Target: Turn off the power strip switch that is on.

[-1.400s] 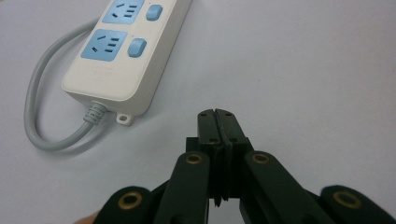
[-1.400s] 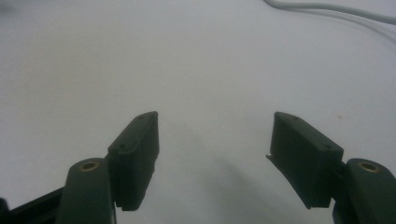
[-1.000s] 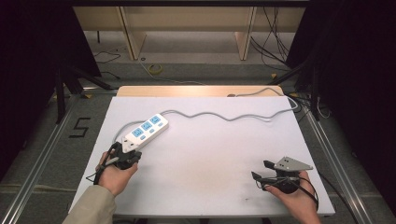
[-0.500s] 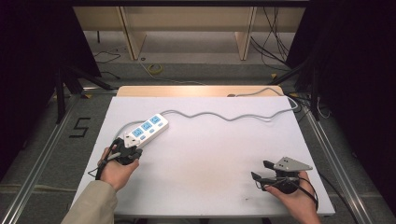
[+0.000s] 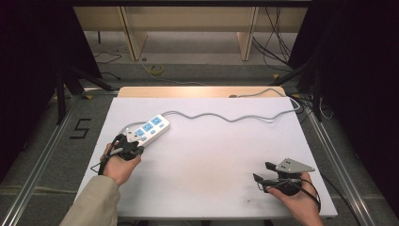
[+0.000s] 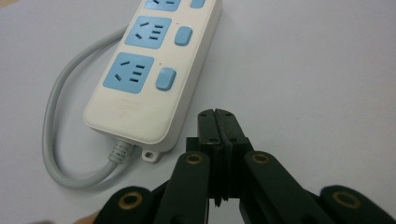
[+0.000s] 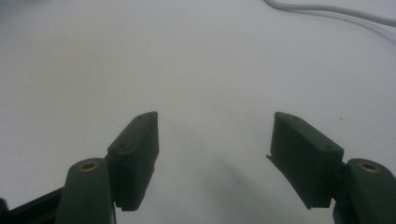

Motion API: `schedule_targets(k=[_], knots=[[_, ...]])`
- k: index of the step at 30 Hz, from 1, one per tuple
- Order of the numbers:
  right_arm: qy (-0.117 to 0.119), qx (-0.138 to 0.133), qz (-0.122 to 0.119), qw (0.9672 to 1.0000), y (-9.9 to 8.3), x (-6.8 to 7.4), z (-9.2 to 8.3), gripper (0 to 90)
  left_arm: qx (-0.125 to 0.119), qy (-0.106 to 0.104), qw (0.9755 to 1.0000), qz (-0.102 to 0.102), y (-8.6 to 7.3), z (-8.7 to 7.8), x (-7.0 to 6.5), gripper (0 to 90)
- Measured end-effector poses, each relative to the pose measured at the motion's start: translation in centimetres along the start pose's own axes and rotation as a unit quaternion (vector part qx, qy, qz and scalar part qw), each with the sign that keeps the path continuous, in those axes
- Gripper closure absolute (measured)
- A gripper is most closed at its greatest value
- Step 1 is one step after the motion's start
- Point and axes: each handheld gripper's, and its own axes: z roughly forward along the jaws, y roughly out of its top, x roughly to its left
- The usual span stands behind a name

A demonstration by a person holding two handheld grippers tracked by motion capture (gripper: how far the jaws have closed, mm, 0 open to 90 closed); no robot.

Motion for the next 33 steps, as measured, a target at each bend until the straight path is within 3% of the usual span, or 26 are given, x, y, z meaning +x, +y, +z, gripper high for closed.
schedule_targets(k=[33], knots=[[0.0, 0.003, -0.003, 1.0, -0.1, 0.1, -0.1, 33.3, 0.017, 0.0, 0.9999, 0.004, 3.1, 1.1, 1.2, 89.8]])
